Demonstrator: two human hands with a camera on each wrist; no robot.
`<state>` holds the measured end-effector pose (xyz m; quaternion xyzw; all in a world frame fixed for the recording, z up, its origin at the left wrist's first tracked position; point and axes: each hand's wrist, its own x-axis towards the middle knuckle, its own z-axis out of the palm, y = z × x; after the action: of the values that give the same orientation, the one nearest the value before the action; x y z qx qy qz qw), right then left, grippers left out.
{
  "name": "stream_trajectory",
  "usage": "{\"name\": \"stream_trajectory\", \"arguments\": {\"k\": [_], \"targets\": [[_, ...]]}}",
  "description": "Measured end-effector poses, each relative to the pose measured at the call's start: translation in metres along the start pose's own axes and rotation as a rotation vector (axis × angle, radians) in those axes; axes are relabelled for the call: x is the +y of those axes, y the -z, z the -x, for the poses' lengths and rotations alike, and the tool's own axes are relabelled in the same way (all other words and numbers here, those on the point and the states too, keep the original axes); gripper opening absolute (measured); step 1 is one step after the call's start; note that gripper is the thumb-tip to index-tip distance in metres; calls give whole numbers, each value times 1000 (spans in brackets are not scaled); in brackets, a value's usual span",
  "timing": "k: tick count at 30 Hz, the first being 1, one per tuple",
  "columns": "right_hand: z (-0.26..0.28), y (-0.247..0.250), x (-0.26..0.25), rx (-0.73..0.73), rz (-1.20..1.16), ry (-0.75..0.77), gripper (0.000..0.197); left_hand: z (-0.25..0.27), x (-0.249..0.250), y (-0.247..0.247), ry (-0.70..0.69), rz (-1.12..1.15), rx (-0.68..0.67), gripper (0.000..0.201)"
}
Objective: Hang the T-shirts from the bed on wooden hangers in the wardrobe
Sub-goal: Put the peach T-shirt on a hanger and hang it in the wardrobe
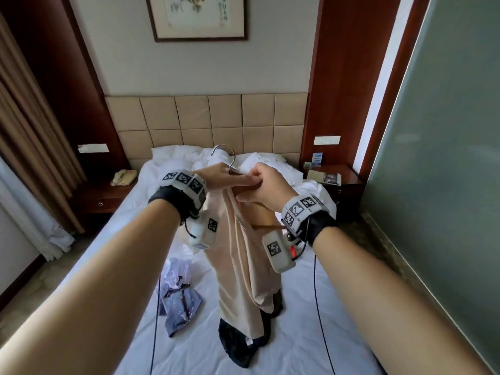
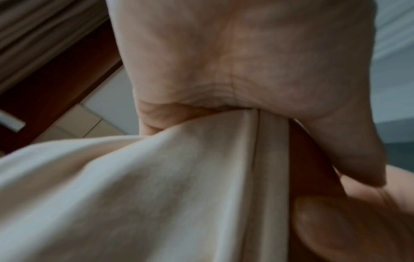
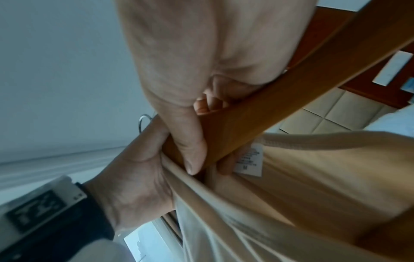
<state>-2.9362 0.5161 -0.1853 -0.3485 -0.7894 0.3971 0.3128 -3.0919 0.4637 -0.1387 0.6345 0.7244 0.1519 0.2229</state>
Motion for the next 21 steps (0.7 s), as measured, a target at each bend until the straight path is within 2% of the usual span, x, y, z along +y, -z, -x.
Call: {"name": "stream_trajectory", "arguments": {"k": [2, 5, 7, 9, 11, 13, 16, 18, 21], "targets": [[-11, 1, -10, 2, 39, 33, 44, -5, -4, 14, 15, 24, 12, 85], [-25, 6, -28, -20, 127, 55, 44, -10, -7, 32, -23, 114, 40, 60], [-37, 12, -38, -35, 195, 38, 46, -12, -9, 44, -62, 130, 49, 55], [-50, 17, -44, -98, 225, 11, 49, -12, -12, 54, -90, 165, 58, 36], [-60, 22, -50, -208, 220, -25, 39, -12, -15, 62, -94, 183, 101, 15], [-68, 24, -56, -291, 215, -79, 22, -15, -22, 66, -95, 164, 156, 20], [-79, 20, -59, -302, 205, -165, 7, -21, -34, 76, -68, 164, 222, 26], [-85, 16, -60, -256, 248, -207, 7, -21, -41, 85, -71, 159, 242, 34], [-90, 8, -58, -169, 396, -209, 16, -19, -48, 98, -117, 144, 274, 59]]}}
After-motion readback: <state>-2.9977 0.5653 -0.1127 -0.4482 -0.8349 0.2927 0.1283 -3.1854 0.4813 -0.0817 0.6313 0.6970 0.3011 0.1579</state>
